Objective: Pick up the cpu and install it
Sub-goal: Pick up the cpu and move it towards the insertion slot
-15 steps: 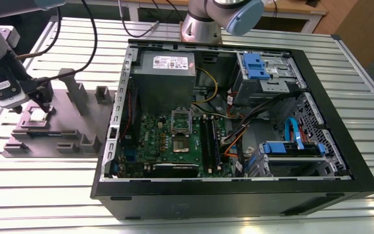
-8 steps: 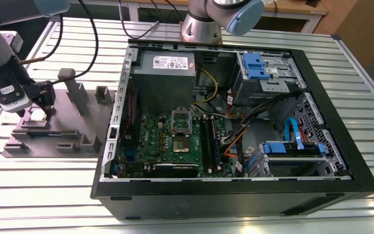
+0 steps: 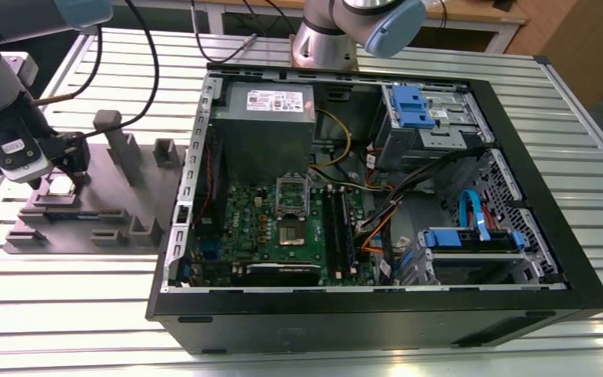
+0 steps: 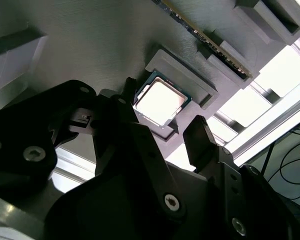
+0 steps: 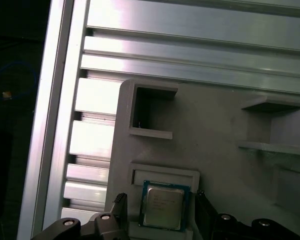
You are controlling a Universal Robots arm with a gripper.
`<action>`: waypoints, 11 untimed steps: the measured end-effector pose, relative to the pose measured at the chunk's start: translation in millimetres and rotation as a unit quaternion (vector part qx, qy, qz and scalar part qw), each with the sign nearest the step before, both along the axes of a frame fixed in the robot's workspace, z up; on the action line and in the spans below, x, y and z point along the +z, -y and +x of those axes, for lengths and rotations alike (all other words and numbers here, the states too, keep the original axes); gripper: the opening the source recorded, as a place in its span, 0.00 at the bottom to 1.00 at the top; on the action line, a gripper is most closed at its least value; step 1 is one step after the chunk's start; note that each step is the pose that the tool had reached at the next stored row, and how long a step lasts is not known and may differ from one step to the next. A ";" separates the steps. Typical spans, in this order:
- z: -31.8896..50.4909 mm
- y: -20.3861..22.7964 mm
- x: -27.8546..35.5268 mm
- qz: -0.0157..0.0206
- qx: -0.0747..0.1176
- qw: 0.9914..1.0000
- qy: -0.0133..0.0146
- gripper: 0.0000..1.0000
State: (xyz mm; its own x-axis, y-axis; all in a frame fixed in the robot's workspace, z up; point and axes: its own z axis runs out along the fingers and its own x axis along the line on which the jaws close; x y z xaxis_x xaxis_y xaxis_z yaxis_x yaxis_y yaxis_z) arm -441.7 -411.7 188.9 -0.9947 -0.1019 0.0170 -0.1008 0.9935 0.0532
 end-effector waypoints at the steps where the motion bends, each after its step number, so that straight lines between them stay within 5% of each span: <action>1: 0.0 0.0 0.0 0.000 0.000 1.000 0.000 0.65; 11: 0.1 0.0 -1.3 0.000 0.004 1.000 0.000 0.65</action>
State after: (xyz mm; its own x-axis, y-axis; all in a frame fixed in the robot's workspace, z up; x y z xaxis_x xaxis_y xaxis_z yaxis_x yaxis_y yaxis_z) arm -441.7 -411.7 187.6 -0.9938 -0.1098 0.0169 -0.1088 0.9926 0.0532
